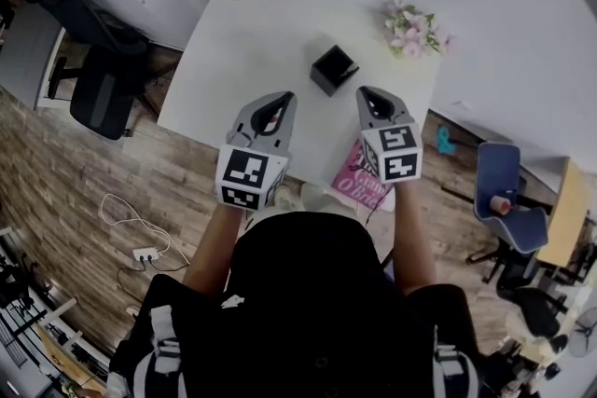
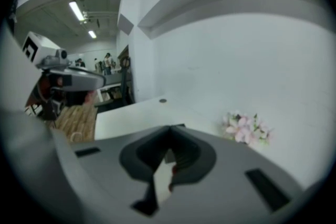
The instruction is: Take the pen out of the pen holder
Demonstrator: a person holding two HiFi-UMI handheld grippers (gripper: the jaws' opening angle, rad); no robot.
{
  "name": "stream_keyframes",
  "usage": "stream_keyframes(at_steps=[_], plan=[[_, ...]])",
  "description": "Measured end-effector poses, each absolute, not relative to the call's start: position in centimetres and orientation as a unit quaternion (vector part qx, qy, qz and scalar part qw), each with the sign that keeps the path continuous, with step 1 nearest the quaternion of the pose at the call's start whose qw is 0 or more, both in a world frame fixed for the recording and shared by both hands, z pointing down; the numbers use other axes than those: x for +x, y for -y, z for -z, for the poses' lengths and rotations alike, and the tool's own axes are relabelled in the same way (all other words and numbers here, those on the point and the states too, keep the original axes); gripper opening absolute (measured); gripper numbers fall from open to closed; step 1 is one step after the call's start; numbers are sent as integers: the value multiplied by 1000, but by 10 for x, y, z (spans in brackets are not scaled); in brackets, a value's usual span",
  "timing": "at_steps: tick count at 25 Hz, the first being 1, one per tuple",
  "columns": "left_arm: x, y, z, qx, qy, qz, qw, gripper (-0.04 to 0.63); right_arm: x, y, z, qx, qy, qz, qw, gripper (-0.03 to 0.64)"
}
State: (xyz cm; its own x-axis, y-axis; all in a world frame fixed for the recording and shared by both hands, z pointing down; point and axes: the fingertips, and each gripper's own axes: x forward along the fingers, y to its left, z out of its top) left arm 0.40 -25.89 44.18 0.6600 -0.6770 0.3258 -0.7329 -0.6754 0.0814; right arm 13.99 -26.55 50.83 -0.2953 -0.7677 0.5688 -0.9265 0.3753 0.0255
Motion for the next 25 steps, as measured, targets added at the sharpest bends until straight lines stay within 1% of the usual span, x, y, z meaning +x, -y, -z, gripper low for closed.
stream_keyframes(at_steps=[10, 19, 20, 22, 25], plan=[[14, 268, -462, 893, 404, -158, 117, 20, 161, 293, -548, 515, 786, -190, 285, 35], [19, 270, -474, 885, 415, -168, 127, 20, 161, 310, -579, 483, 789, -209, 317, 42], [19, 271, -475, 884, 416, -168, 127, 20, 161, 313, -582, 481, 789, -211, 320, 54], [17, 271, -477, 881, 421, -169, 130, 20, 161, 317, -589, 473, 788, -221, 326, 101], [12, 272, -481, 875, 431, -173, 136, 20, 159, 325, -599, 465, 788, -226, 334, 117]])
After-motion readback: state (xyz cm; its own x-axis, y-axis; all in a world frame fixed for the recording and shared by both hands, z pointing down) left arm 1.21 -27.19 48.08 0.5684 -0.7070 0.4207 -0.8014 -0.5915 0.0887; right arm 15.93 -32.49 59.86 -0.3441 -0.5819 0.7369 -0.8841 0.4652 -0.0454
